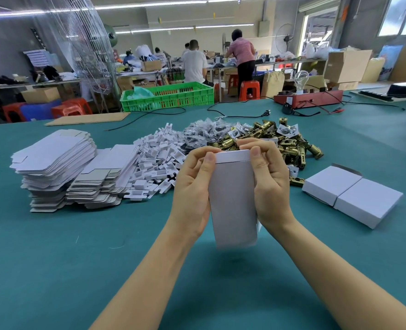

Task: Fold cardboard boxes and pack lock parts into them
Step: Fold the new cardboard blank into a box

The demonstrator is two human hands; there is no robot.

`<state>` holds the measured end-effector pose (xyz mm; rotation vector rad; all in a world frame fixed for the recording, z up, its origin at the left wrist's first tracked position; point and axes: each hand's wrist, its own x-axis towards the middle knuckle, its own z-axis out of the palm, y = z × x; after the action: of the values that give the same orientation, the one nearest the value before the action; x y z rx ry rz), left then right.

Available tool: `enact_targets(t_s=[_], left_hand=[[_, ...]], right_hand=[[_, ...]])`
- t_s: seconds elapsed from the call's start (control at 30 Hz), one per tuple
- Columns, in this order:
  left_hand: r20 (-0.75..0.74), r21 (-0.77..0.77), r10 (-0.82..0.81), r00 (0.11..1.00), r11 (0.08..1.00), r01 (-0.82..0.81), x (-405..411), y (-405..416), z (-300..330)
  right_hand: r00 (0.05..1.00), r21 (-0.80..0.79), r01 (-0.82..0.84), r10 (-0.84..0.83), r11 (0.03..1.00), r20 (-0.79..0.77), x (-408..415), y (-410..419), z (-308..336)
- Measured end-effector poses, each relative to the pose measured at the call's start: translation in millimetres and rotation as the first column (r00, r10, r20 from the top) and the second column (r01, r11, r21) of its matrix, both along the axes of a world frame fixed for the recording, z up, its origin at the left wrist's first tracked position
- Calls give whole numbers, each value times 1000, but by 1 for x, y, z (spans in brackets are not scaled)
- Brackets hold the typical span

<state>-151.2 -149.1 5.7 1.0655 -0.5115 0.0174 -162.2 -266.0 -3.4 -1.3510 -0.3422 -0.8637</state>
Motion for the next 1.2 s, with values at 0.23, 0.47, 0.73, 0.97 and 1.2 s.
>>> enact_targets(t_s=[0.23, 0.47, 0.73, 0.97, 1.2], left_hand=[[7, 57, 73, 997, 996, -74, 2, 1, -1], [-25, 46, 143, 989, 989, -141, 3, -1, -2], [-50, 18, 62, 997, 998, -62, 6, -1, -5], [-65, -58, -49, 997, 997, 45, 7, 3, -4], [-5, 5, -51, 999, 999, 51, 5, 2, -7]], right_hand=[[999, -7, -24, 23, 1000, -35, -3, 1, 0], [996, -134, 89, -87, 987, 19, 0, 1, -1], [995, -146, 98, -99, 984, 1, 1, -3, -5], [999, -95, 31, -34, 995, -33, -2, -1, -6], [997, -95, 78, -81, 992, -19, -1, -4, -4]])
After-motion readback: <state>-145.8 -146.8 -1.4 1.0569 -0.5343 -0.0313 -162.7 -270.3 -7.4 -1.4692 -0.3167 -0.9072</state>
